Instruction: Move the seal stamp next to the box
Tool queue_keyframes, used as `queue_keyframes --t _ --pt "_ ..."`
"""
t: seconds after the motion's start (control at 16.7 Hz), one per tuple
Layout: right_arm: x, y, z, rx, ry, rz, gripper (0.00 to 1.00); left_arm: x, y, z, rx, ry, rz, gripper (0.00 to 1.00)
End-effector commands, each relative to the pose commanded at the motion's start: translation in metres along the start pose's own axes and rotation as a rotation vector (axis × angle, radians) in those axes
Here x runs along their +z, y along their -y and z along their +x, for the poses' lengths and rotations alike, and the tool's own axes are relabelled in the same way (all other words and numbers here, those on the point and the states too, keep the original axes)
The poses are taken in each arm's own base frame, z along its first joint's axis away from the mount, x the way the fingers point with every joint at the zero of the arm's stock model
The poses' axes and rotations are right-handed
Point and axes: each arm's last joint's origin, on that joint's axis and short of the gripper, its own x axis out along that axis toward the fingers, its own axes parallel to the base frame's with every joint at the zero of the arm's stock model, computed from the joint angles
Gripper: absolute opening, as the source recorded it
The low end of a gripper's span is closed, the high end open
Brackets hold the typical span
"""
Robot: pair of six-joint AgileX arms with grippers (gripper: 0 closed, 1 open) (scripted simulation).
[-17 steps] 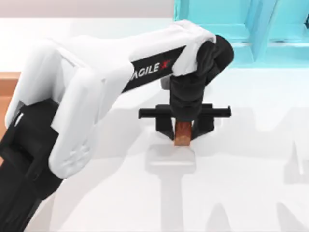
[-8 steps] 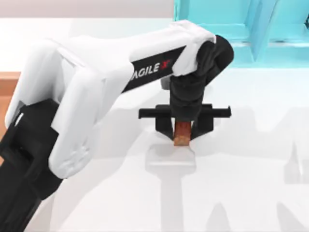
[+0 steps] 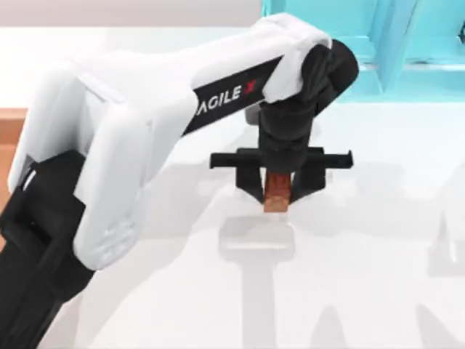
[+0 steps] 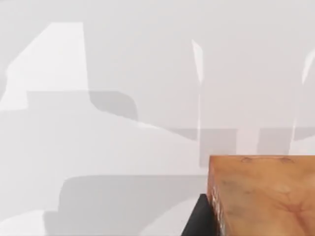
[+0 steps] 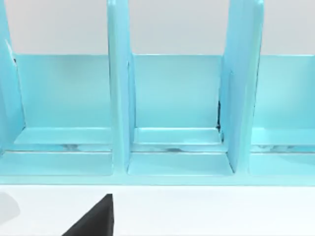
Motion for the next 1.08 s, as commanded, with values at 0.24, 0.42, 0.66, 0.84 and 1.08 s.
queue_keyframes --t 0.24,0.42,0.66,0.84,1.08 --pt "0.0 0.0 0.0 0.0 0.0 0.0 1.0 0.0 -0.002 -0.026 -0.001 0.001 -0.007 0.0" --pt "0.0 0.0 0.0 0.0 0.0 0.0 1.0 0.001 -0.003 -0.027 -0.001 0.001 -0.008 0.0" --pt "0.0 0.0 0.0 0.0 0.0 0.0 1.0 0.005 -0.014 -0.031 -0.003 0.0 -0.01 0.0" --pt "0.0 0.0 0.0 0.0 0.0 0.0 1.0 0.011 -0.048 -0.048 -0.003 0.002 -0.015 0.0" --pt "0.0 0.0 0.0 0.0 0.0 0.0 1.0 0.013 -0.091 -0.069 -0.004 0.006 -0.02 0.0"
